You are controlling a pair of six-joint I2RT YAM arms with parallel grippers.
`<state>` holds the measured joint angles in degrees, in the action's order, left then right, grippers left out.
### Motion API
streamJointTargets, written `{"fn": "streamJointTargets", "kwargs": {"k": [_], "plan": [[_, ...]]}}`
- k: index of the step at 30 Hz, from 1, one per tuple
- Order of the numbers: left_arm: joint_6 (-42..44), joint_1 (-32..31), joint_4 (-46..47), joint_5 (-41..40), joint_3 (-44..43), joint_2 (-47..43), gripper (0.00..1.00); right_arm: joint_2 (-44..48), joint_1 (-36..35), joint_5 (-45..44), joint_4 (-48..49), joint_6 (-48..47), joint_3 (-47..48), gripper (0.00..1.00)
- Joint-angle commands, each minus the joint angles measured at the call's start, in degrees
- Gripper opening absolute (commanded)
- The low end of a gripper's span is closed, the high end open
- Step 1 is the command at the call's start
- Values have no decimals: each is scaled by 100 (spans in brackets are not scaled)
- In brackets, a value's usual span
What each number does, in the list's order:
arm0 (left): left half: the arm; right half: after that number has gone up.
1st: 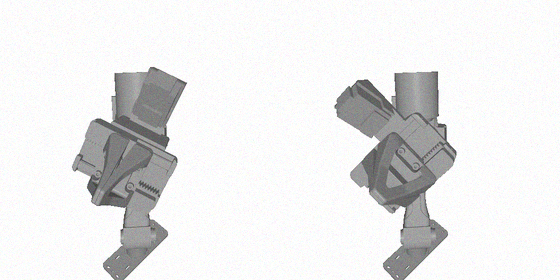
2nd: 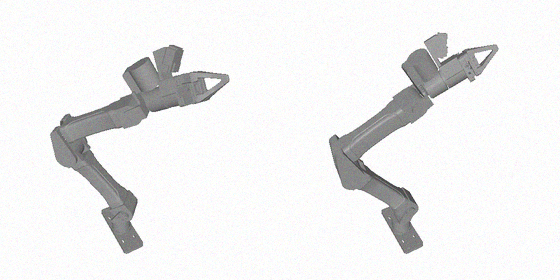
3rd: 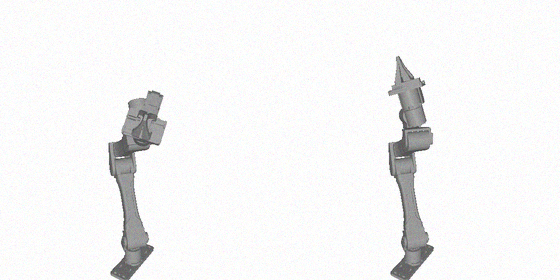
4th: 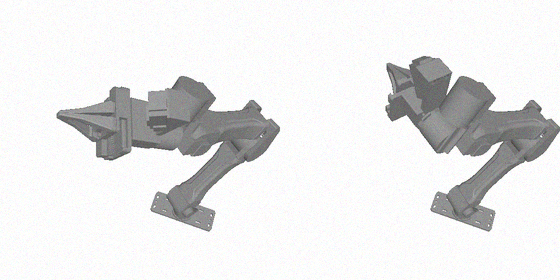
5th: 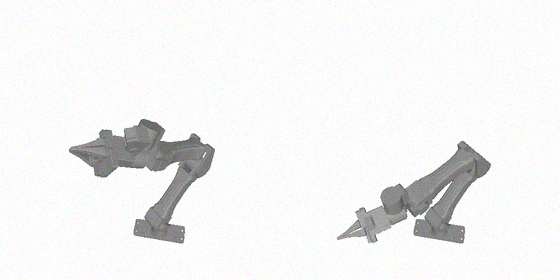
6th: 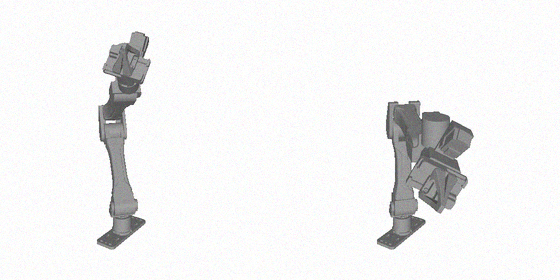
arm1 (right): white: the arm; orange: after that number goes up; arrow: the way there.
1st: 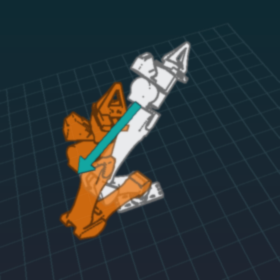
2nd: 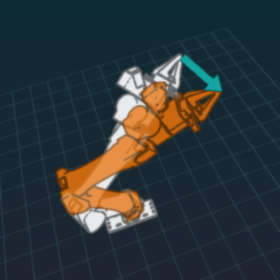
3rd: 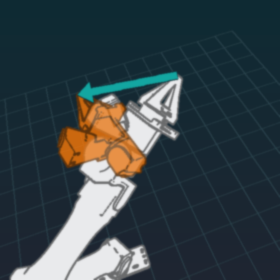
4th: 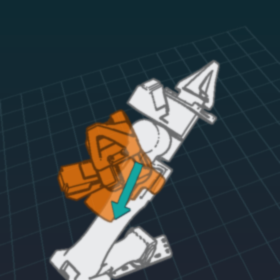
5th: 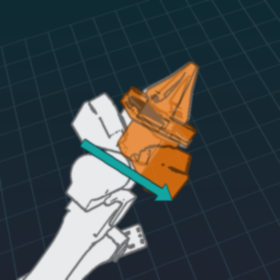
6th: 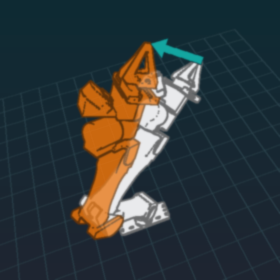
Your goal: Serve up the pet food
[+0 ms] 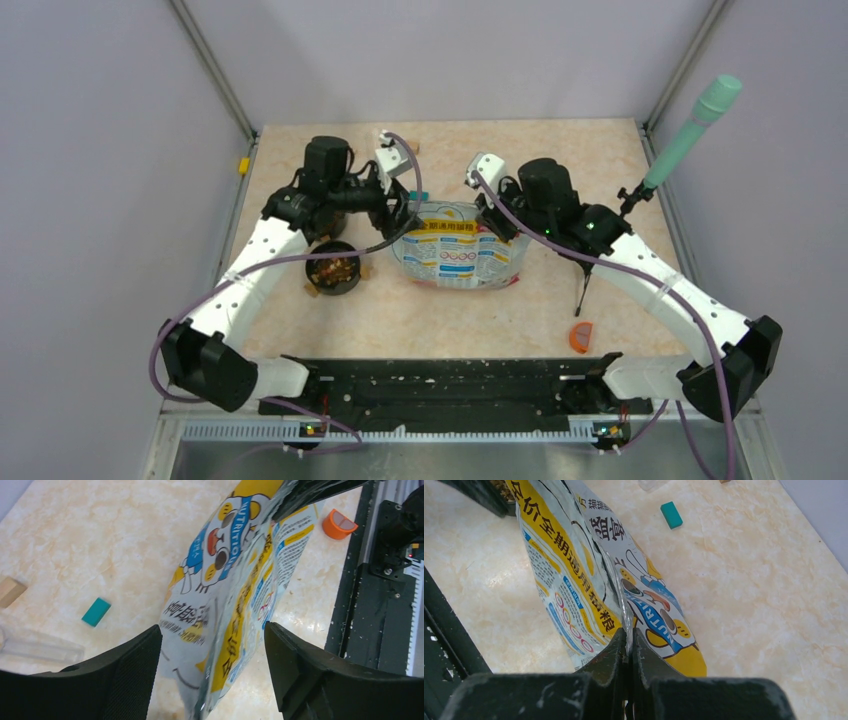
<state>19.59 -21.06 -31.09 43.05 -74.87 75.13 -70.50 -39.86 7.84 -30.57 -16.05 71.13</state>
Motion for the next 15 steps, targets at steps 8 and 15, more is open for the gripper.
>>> {"fn": "streamJointTargets", "kwargs": {"k": [8,15], "plan": [[-318,-764,809,150,-251,627,78,244,123,-52,738,128,349,0],[-984,-913,1769,496,-236,1004,47,288,118,-97,697,125,314,0]]}}
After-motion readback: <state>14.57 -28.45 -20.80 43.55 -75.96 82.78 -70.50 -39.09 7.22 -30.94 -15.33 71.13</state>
